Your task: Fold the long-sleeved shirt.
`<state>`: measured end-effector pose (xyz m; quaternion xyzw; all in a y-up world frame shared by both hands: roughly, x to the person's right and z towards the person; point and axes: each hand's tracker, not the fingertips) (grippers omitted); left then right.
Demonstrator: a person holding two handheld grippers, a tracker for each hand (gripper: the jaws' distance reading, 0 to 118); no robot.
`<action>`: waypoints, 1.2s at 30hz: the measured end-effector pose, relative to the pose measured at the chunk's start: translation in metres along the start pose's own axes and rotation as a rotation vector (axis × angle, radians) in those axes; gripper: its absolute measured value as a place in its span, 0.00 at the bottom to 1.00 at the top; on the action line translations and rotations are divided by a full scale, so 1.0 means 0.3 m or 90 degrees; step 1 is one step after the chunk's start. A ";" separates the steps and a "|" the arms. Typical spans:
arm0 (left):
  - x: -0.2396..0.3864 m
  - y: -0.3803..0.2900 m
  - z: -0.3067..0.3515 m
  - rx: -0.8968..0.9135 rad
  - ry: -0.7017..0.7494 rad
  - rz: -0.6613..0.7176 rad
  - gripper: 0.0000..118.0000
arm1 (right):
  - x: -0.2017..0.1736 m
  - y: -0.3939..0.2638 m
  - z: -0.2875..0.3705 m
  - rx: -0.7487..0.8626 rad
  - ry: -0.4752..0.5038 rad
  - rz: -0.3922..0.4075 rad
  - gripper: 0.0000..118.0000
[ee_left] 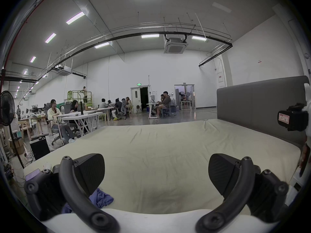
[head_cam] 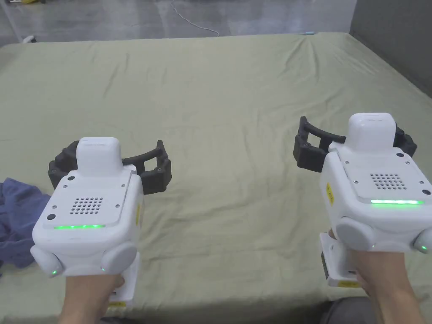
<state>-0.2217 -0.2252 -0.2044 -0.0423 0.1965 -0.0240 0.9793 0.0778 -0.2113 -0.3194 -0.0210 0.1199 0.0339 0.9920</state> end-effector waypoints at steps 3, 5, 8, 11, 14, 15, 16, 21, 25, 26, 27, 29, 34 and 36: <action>-0.002 0.000 0.002 0.000 0.000 0.000 1.00 | -0.004 0.002 0.002 0.004 0.001 0.005 0.91; -0.002 0.001 0.003 0.001 -0.001 -0.001 1.00 | -0.008 0.005 0.004 0.005 0.002 0.006 0.91; -0.003 0.001 0.003 0.002 -0.001 0.001 1.00 | -0.010 0.006 0.004 0.004 0.005 0.005 0.91; -0.004 0.000 0.003 0.000 -0.001 0.001 1.00 | -0.009 0.005 0.003 0.000 0.006 0.003 0.91; -0.004 0.001 0.006 0.000 -0.002 0.001 1.00 | -0.005 0.004 0.006 -0.001 0.010 0.001 0.91; -0.004 0.002 0.007 0.002 -0.001 0.001 1.00 | -0.005 0.004 0.007 0.001 0.011 0.001 0.91; -0.004 0.003 0.007 0.003 -0.002 0.002 1.00 | -0.005 0.004 0.008 0.002 0.012 0.003 0.91; -0.002 0.002 0.004 0.000 -0.004 0.004 1.00 | -0.007 0.001 0.008 0.005 0.008 0.012 0.91; 0.000 -0.004 0.003 0.000 -0.013 0.006 1.00 | -0.007 0.000 0.008 0.006 0.007 0.011 0.91; 0.001 -0.004 0.004 -0.001 -0.014 0.007 1.00 | -0.007 -0.001 0.008 0.005 0.007 0.012 0.91; 0.001 -0.004 0.004 0.000 -0.014 0.006 1.00 | -0.008 -0.001 0.007 0.005 0.007 0.013 0.91; 0.000 -0.001 0.003 0.001 -0.014 0.003 1.00 | -0.008 0.000 0.007 0.002 0.011 0.015 0.91; -0.002 0.007 0.001 0.003 -0.009 0.017 1.00 | -0.012 0.004 0.007 0.007 0.005 0.015 0.91; -0.002 0.010 0.003 0.003 -0.003 0.015 1.00 | -0.012 0.008 0.007 0.007 0.006 0.015 0.91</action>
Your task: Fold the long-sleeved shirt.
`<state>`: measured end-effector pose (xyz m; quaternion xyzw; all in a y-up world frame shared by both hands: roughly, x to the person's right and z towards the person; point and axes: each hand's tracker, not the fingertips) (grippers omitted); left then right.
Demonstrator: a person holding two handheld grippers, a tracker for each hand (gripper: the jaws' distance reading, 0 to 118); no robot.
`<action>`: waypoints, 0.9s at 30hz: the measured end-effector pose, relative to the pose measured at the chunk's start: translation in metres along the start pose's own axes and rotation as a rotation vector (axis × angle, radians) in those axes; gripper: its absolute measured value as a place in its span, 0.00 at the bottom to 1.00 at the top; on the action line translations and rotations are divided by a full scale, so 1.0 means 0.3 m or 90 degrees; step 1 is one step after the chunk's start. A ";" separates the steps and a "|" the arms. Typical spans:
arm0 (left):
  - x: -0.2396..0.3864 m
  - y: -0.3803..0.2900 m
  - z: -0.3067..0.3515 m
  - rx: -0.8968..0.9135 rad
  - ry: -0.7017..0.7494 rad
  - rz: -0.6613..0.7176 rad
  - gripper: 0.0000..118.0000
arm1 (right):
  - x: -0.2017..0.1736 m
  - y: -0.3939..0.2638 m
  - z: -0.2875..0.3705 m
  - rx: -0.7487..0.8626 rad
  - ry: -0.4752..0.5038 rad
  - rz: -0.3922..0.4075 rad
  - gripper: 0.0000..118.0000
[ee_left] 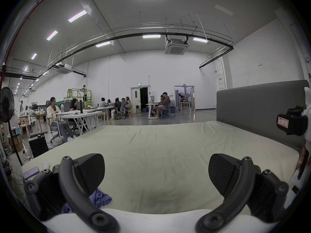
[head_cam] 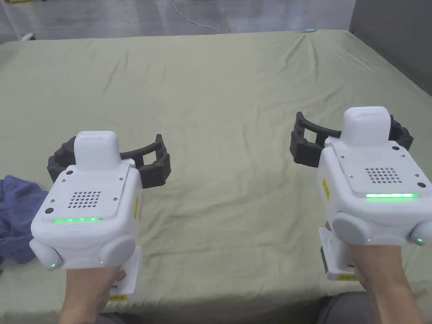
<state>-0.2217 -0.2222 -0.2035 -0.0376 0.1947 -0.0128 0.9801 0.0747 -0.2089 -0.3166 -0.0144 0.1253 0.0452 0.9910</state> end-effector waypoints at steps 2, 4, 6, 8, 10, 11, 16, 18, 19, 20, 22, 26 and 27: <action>0.002 0.003 0.005 0.003 0.002 -0.005 1.00 | 0.001 0.002 0.001 0.002 0.003 -0.002 0.91; 0.003 0.010 0.009 0.003 -0.005 -0.006 1.00 | 0.001 0.004 0.001 0.007 0.003 -0.004 0.91; 0.006 0.016 0.011 0.007 -0.012 0.001 1.00 | -0.001 0.006 0.000 0.009 0.002 -0.002 0.91; 0.011 0.020 0.013 0.018 -0.010 0.001 1.00 | -0.004 0.010 -0.002 0.006 0.002 0.000 0.91; 0.013 0.022 0.011 0.018 -0.010 -0.002 1.00 | -0.005 0.011 -0.002 0.005 0.005 0.001 0.91; 0.014 0.023 0.010 0.016 -0.011 -0.004 1.00 | -0.005 0.011 -0.001 0.005 0.004 0.002 0.91; 0.016 0.022 0.015 0.015 -0.010 -0.007 1.00 | 0.001 0.017 0.003 0.006 -0.001 -0.004 0.91; 0.014 0.019 0.014 0.011 -0.010 -0.008 1.00 | 0.003 0.017 0.004 0.006 -0.003 -0.006 0.91; 0.014 0.018 0.014 0.009 -0.010 -0.011 1.00 | 0.004 0.017 0.005 0.007 -0.003 -0.006 0.91; 0.014 0.016 0.015 0.009 -0.008 -0.014 1.00 | 0.004 0.017 0.005 0.007 -0.003 -0.006 0.91; 0.012 0.012 0.015 0.007 -0.007 -0.017 1.00 | 0.005 0.016 0.007 0.006 -0.003 -0.006 0.91; 0.006 -0.002 0.016 0.017 -0.012 -0.028 1.00 | 0.005 0.014 0.009 0.003 -0.005 -0.006 0.91; 0.006 -0.004 0.016 0.019 -0.013 -0.032 1.00 | 0.004 0.013 0.009 0.001 -0.005 -0.006 0.91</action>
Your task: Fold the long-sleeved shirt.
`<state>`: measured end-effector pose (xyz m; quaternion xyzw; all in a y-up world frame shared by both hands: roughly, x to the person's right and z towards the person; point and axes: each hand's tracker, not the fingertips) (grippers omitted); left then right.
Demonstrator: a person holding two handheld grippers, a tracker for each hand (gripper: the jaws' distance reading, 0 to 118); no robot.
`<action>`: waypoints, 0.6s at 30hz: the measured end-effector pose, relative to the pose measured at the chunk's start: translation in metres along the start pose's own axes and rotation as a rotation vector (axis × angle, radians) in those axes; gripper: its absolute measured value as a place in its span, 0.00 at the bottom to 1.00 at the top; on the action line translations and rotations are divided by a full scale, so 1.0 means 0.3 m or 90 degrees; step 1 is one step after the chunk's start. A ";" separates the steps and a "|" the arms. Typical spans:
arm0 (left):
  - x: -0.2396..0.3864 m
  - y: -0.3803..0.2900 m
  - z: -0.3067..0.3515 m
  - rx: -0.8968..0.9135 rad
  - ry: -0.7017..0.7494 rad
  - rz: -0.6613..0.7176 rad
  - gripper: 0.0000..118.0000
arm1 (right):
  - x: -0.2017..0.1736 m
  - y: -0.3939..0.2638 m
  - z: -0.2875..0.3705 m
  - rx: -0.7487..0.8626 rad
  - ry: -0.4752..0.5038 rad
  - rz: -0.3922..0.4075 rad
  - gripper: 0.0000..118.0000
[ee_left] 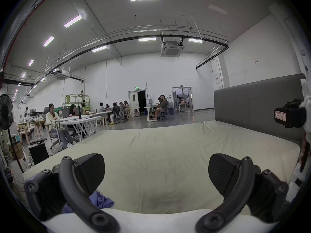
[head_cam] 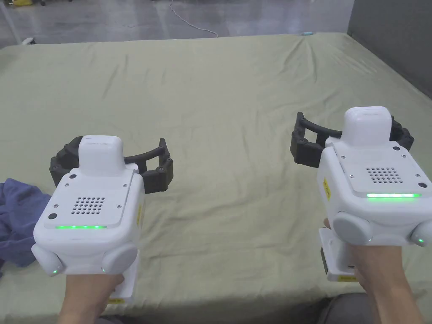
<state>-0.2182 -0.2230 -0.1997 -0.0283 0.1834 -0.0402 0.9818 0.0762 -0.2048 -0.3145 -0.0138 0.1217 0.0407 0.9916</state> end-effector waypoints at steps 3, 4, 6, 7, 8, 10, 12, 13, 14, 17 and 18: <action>0.007 0.001 0.001 -0.006 0.003 -0.008 1.00 | -0.005 -0.003 -0.002 -0.005 0.000 0.001 0.91; 0.008 0.000 0.000 -0.009 0.007 -0.008 1.00 | -0.009 -0.004 -0.002 -0.005 0.000 0.005 0.91; 0.007 -0.001 -0.001 -0.013 0.013 -0.001 1.00 | -0.017 -0.005 -0.001 -0.003 0.002 0.016 0.91; 0.006 0.000 0.000 -0.013 0.013 0.003 1.00 | -0.019 -0.006 -0.001 -0.002 0.002 0.018 0.91; 0.004 0.001 0.002 -0.012 0.014 0.007 1.00 | -0.019 -0.006 -0.001 -0.001 0.003 0.020 0.91; -0.003 0.005 0.002 -0.015 0.014 0.017 1.00 | -0.021 -0.007 -0.002 0.000 0.000 0.020 0.91; -0.012 0.005 -0.003 -0.020 0.015 0.028 1.00 | -0.017 -0.008 -0.004 -0.004 0.002 0.013 0.91; -0.013 0.005 -0.003 -0.019 0.017 0.030 1.00 | -0.016 -0.009 -0.004 -0.004 0.001 0.010 0.91; -0.014 0.005 -0.003 -0.020 0.020 0.031 1.00 | -0.015 -0.010 -0.004 -0.003 0.001 0.008 0.91; -0.017 0.001 -0.002 -0.015 0.013 0.030 1.00 | -0.013 -0.012 -0.001 0.001 -0.004 0.009 0.91; -0.015 -0.001 -0.004 -0.016 0.014 0.026 1.00 | -0.013 -0.012 -0.001 0.001 -0.009 0.012 0.91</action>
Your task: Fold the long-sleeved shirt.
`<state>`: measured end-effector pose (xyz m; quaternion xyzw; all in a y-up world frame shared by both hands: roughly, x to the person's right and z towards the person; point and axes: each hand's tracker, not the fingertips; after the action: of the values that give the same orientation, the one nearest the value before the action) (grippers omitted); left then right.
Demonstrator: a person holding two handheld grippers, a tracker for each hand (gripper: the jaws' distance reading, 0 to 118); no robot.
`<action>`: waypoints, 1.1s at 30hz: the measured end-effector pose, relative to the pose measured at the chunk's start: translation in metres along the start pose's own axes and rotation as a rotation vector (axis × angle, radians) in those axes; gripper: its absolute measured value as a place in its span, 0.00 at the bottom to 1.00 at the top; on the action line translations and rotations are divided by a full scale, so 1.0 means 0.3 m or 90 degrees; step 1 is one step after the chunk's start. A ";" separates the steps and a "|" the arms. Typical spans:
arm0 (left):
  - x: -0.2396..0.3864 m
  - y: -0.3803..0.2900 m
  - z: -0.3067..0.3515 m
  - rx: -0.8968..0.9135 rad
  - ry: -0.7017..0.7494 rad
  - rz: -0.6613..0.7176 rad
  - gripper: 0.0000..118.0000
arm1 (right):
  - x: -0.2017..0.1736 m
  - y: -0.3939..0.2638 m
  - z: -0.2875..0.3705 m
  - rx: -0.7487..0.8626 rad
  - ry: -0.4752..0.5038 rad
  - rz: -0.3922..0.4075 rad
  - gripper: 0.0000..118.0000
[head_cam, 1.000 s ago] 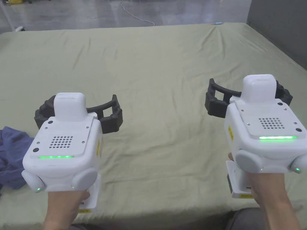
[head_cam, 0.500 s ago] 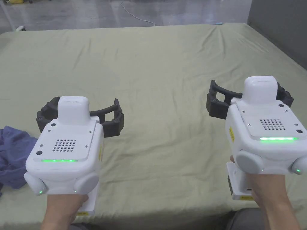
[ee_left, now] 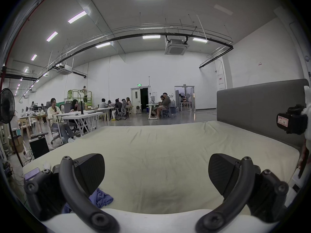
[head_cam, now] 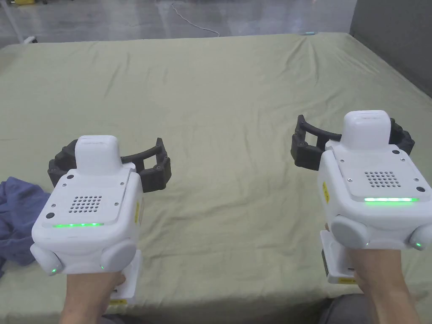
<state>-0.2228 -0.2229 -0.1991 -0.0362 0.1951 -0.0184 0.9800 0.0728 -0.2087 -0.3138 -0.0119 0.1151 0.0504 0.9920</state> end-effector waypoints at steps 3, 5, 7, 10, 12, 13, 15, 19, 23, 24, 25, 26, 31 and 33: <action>0.006 -0.006 -0.007 -0.001 0.002 -0.012 1.00 | 0.003 0.002 -0.001 -0.003 -0.002 0.001 0.91; 0.012 -0.003 -0.008 -0.021 -0.004 -0.014 0.99 | 0.009 0.004 0.003 0.001 -0.002 -0.012 0.88; 0.023 0.012 -0.003 -0.078 0.036 0.004 0.29 | 0.016 0.008 0.009 0.002 0.002 -0.027 0.35; 0.026 0.006 0.006 -0.032 0.055 0.001 0.00 | 0.008 0.002 -0.006 -0.006 0.001 -0.012 0.00; 0.015 0.018 0.002 -0.050 0.008 0.015 0.00 | 0.049 -0.040 -0.013 -0.018 0.015 -0.019 0.00; 0.014 0.019 0.000 -0.058 0.029 0.013 0.00 | 0.064 -0.054 -0.014 -0.017 0.018 -0.021 0.00; 0.017 0.017 0.005 -0.045 0.029 0.000 0.00 | 0.037 -0.038 -0.002 -0.015 0.008 -0.019 0.00; -0.008 0.016 0.003 -0.043 0.030 0.019 0.00 | 0.027 -0.032 -0.006 -0.021 0.019 -0.024 0.00; -0.077 0.026 0.025 -0.032 0.064 0.022 0.00 | -0.048 -0.015 -0.036 -0.020 0.036 -0.023 0.00; -0.105 0.030 0.037 -0.028 0.083 0.022 0.00 | -0.073 -0.015 -0.047 -0.018 0.054 -0.030 0.00; -0.137 0.023 0.052 -0.029 0.109 0.024 0.00 | -0.104 -0.017 -0.057 -0.016 0.081 -0.041 0.00; -0.179 0.025 0.068 -0.032 0.131 0.026 0.00 | -0.157 -0.011 -0.069 -0.014 0.106 -0.045 0.00; -0.368 0.025 0.161 -0.045 0.258 0.044 0.00 | -0.451 0.016 -0.087 0.000 0.251 -0.036 0.00; -0.405 0.019 0.188 -0.054 0.306 0.032 0.00 | -0.524 0.013 -0.080 0.002 0.299 -0.039 0.00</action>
<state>-0.3133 -0.2075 -0.1013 -0.0672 0.4240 0.0064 0.9032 -0.0852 -0.2210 -0.3012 -0.0256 0.3422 0.0158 0.9391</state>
